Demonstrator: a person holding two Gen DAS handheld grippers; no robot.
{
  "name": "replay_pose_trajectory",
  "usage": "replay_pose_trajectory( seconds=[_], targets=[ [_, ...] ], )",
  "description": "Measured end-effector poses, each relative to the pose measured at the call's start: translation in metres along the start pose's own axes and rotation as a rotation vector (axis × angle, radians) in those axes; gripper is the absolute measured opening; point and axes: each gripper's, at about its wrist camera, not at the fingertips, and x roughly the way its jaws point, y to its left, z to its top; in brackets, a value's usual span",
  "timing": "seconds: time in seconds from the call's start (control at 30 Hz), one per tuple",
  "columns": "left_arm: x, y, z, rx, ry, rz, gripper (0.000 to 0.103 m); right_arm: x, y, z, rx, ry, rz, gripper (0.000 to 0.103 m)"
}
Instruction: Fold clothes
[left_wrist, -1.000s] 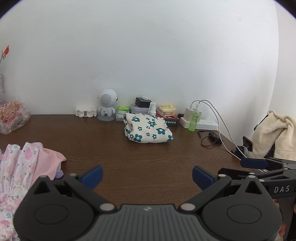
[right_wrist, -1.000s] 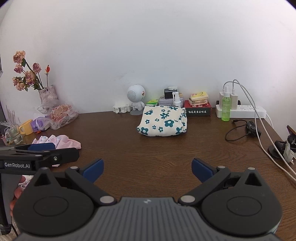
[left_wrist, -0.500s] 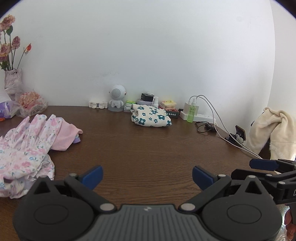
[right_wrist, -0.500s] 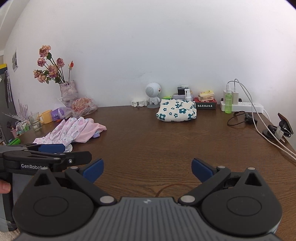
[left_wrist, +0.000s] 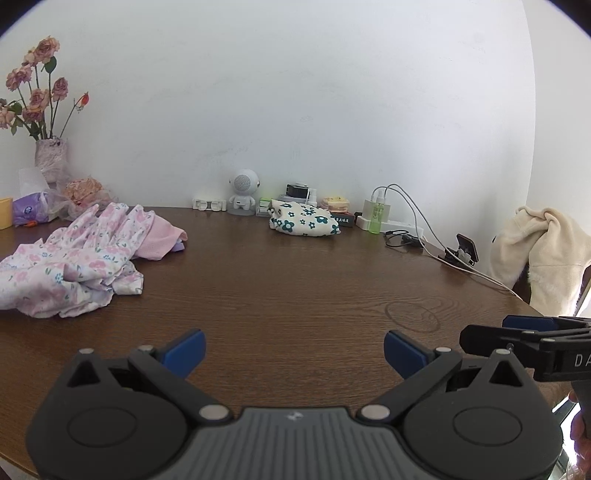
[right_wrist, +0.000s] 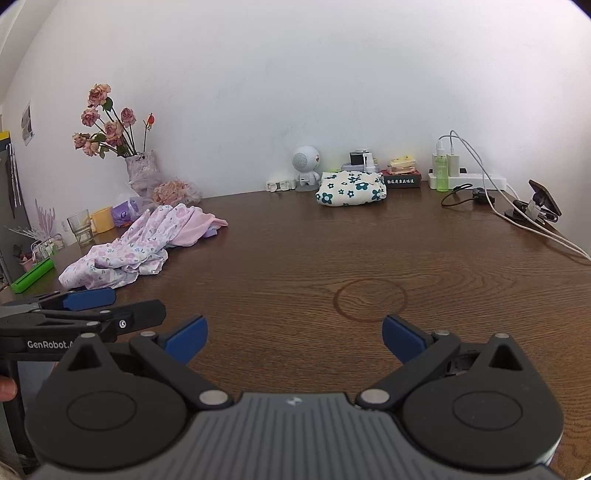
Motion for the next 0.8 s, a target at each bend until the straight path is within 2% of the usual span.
replay_pose_trajectory(
  seconds=[0.13, 0.4, 0.8],
  targets=[
    [-0.006, -0.002, -0.004, -0.006, -0.019, 0.007, 0.103, -0.004, 0.008, -0.010, -0.007, -0.003, -0.015, 0.103],
    [-0.001, -0.007, -0.011, -0.031, 0.041, -0.012, 0.103, 0.000, 0.010, -0.012, -0.014, 0.015, -0.019, 0.103],
    [-0.005, -0.002, -0.012, -0.056, 0.026, 0.015, 0.103, 0.003, 0.010, -0.013, -0.007, 0.031, -0.021, 0.103]
  ],
)
